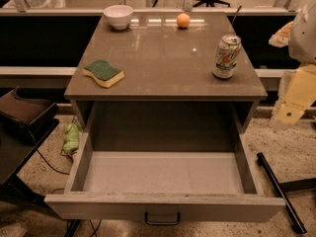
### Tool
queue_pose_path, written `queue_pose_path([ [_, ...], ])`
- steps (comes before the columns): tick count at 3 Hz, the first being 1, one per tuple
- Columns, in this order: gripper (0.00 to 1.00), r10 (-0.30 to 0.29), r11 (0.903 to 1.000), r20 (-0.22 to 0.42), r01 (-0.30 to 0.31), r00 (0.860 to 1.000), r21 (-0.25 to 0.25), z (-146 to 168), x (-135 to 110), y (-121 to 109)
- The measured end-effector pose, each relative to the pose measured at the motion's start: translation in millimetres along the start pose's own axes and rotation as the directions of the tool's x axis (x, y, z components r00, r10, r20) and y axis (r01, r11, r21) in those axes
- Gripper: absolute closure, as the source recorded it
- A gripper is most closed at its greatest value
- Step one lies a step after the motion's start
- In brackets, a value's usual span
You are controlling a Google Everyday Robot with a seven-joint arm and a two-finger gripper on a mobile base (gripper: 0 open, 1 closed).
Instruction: Place sponge into top drawer
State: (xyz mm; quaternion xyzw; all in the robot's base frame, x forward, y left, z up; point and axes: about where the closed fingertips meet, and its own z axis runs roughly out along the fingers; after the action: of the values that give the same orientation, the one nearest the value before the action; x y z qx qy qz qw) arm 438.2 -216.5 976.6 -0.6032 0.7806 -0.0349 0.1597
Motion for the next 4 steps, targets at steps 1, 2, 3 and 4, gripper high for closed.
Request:
queue_pose_path([
  [1, 0.00, 0.000, 1.0000, 0.000, 0.000, 1.000, 0.000, 0, 0, 0],
  [2, 0.00, -0.013, 0.9998, 0.073, 0.012, 0.997, 0.013, 11, -24, -3],
  [3, 0.00, -0.019, 0.9998, 0.239, 0.019, 0.971, 0.006, 41, -65, -10],
  [4, 0.00, -0.003, 0.9999, 0.474, 0.010, 0.881, -0.012, 73, -114, -18],
])
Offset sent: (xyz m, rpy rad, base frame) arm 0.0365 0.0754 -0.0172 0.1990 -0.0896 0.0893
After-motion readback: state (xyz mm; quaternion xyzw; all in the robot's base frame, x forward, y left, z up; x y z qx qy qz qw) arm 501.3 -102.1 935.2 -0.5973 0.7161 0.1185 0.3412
